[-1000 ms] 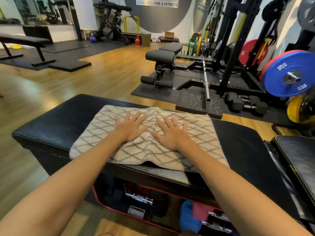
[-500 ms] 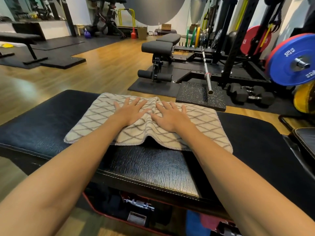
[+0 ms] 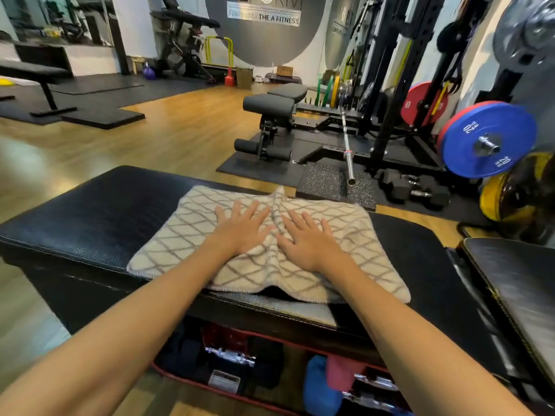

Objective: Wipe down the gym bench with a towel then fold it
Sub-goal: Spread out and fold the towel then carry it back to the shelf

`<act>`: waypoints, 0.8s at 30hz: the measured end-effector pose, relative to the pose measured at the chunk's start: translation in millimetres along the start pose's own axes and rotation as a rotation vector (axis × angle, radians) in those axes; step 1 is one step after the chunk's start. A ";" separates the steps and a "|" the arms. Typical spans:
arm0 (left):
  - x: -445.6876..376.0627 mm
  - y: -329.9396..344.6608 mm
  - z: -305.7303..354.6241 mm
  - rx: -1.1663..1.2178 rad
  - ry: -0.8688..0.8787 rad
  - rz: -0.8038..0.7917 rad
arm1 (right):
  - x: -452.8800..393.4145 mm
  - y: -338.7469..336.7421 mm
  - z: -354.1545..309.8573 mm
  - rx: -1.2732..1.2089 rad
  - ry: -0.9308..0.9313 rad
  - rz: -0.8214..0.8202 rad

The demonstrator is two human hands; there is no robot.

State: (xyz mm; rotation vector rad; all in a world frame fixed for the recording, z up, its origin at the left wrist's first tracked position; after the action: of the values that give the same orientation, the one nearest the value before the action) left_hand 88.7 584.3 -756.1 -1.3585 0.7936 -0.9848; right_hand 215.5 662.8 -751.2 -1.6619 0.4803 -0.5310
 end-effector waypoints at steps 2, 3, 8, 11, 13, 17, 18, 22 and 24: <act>10.3 3.0 19.8 -0.006 0.030 0.007 | 20.9 1.9 11.3 0.012 0.003 -0.017; 14.0 3.6 28.2 -0.004 0.044 0.014 | 30.0 2.4 18.1 0.013 0.011 -0.023; 8.8 5.1 59.0 -0.017 0.054 -0.012 | 46.5 -3.8 53.7 0.008 0.086 -0.030; -6.3 3.4 74.0 -0.001 0.054 -0.024 | 42.2 -6.5 72.5 0.009 0.130 -0.020; -18.1 3.2 82.1 0.006 0.062 -0.021 | 35.3 -7.8 88.2 0.014 0.149 -0.010; -44.4 2.0 89.4 0.013 0.073 -0.005 | 15.9 -10.9 116.7 0.017 0.177 0.007; -52.4 1.4 91.0 0.012 0.078 -0.001 | 10.4 -11.6 121.8 0.020 0.181 0.016; -81.4 -0.8 99.2 0.003 0.078 0.012 | -9.9 -17.0 136.4 0.027 0.193 0.060; -92.1 0.1 101.7 0.005 0.071 0.019 | -17.0 -17.9 141.9 0.021 0.208 0.069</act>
State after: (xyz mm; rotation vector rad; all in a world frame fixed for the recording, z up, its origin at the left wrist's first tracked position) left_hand 143.7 710.0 -756.2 -1.3155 0.8557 -1.0239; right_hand 285.9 788.3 -753.3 -1.5715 0.6798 -0.6586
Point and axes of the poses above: each hand's wrist, its own x-axis away from the middle knuckle, its own y-axis out of the palm, z = x × y, the point moved 6 cm from there along -x, towards the middle knuckle, and after that the axes turned 7 degrees about y, right-handed, at the moved point
